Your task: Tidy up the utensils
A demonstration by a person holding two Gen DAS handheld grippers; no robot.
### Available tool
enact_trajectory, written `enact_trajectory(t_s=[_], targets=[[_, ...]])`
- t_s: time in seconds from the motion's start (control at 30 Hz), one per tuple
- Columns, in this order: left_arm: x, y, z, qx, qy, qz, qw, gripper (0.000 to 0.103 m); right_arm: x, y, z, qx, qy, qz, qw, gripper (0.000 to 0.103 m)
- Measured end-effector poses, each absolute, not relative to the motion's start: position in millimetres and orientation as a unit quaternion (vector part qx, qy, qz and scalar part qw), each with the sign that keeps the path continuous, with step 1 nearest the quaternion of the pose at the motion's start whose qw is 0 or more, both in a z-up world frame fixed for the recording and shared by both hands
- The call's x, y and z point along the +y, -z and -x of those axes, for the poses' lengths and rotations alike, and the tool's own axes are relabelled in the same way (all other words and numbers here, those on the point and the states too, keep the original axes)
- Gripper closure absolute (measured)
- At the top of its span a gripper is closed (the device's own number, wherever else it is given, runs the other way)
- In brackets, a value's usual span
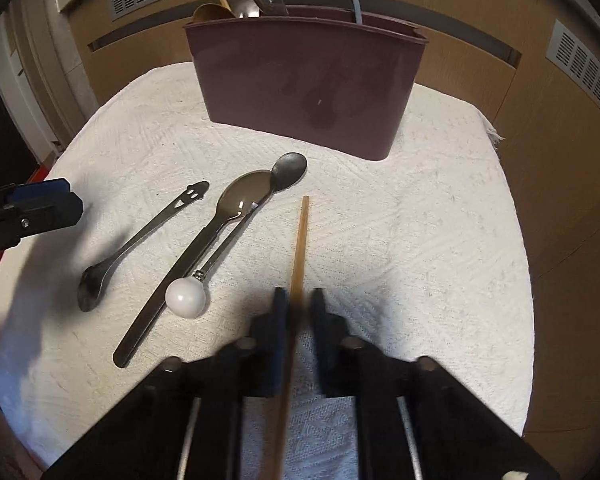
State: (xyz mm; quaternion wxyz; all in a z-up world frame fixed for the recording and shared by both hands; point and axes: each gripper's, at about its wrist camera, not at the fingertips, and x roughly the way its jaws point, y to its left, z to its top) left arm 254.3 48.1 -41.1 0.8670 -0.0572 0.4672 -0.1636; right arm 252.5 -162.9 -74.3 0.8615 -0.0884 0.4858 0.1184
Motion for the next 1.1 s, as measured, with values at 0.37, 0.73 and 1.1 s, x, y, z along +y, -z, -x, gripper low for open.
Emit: enact_trajectory(t_s=[0.37,0.73,1.1], targets=[[-14,54,-281,0.538,0.234,-0.082,0.805,0.079,-192,41,-229,0.457,-0.139,0.017,0.879,0.098],[-33,58,-286,0.513,0.207,-0.115,0.825,0.096,-202,38,-226,0.433,-0.136,-0.011,0.891,0.098],[17,16,-242,0.399,0.197,0.104,0.890,0.096,-199,26,-226,0.411,-0.136,-0.038,0.901,0.098]])
